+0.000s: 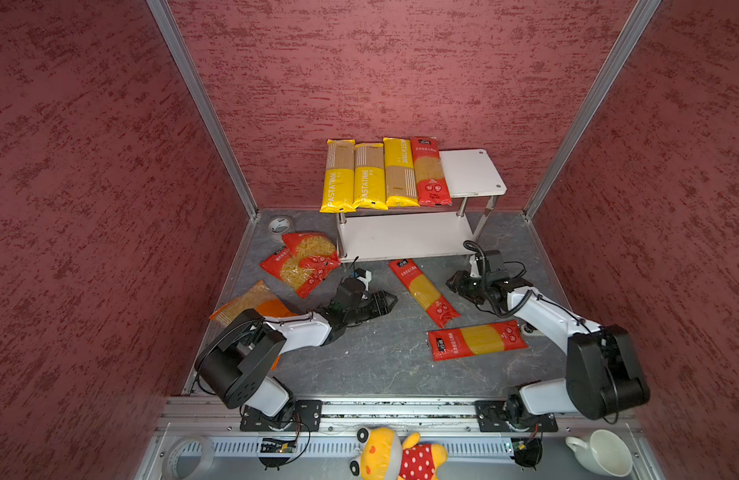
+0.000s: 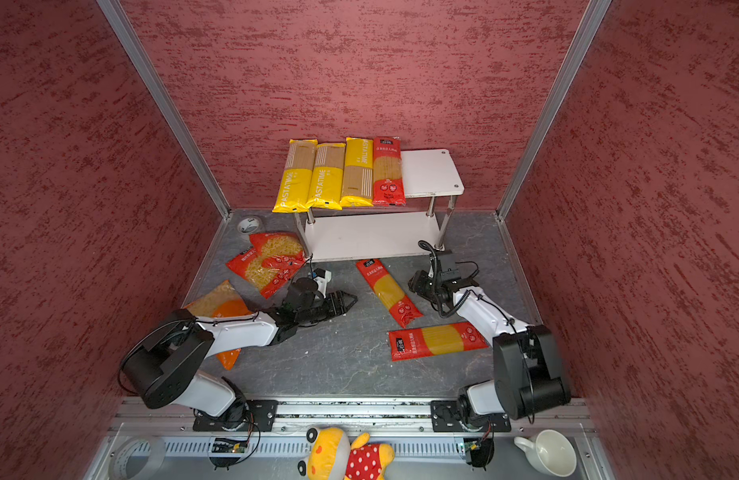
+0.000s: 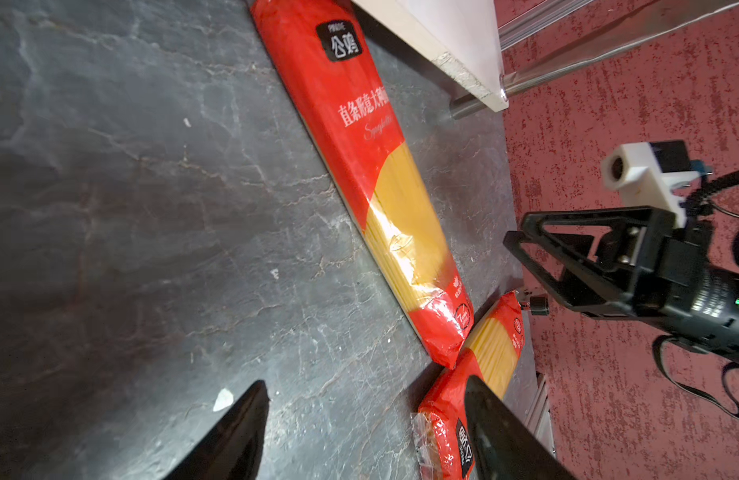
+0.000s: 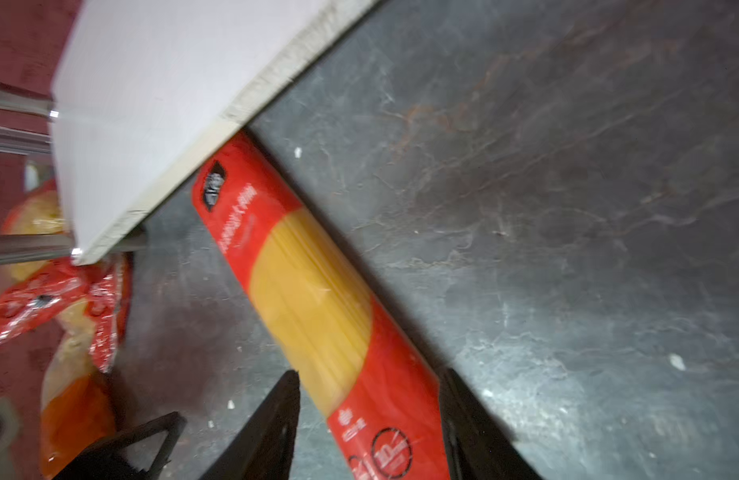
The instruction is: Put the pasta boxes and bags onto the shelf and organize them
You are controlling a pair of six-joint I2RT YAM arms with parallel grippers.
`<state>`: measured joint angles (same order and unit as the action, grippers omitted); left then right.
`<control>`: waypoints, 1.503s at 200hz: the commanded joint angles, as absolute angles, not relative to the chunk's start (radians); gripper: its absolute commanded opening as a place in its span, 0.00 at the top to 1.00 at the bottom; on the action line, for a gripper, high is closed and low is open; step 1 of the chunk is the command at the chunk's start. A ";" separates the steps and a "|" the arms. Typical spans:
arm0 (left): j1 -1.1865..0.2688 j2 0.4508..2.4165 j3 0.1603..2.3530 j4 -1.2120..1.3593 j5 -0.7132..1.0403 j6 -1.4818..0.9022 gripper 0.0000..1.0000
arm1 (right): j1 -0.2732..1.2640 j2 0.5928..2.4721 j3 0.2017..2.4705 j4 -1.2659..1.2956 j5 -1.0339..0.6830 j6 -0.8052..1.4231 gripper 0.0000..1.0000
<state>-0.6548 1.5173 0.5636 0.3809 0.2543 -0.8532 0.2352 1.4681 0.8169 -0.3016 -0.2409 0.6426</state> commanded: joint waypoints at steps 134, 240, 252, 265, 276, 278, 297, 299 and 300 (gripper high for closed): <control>-0.544 1.560 0.616 0.268 0.316 -0.808 0.26 | 0.537 1.473 0.763 -0.146 -0.287 0.935 0.41; -0.569 1.817 0.768 0.334 0.429 -0.810 0.33 | 0.487 1.646 0.715 0.182 -0.235 1.072 0.40; -0.577 1.840 0.777 0.342 0.432 -0.817 0.35 | 0.489 1.677 0.735 0.209 -0.241 1.073 0.41; -0.581 1.863 0.783 0.358 0.444 -0.831 0.38 | 0.494 1.718 0.745 0.247 -0.260 1.093 0.42; -0.584 1.877 0.785 0.373 0.455 -0.847 0.41 | 0.504 1.747 0.759 0.269 -0.282 1.097 0.43; -0.584 1.878 0.784 0.376 0.457 -0.849 0.42 | 0.506 1.754 0.762 0.271 -0.285 1.098 0.43; -0.589 1.880 0.775 0.390 0.466 -0.860 0.50 | 0.530 1.786 0.779 0.289 -0.307 1.096 0.46; -0.590 1.880 0.774 0.391 0.468 -0.860 0.51 | 0.533 1.787 0.779 0.294 -0.311 1.097 0.47; -0.590 1.880 0.773 0.391 0.469 -0.860 0.51 | 0.534 1.789 0.778 0.297 -0.313 1.099 0.47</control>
<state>-0.5800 1.8519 0.7845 0.3904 0.4488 -0.8379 0.5056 1.7493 0.7612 0.2436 -0.2802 1.0718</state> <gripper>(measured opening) 0.532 0.553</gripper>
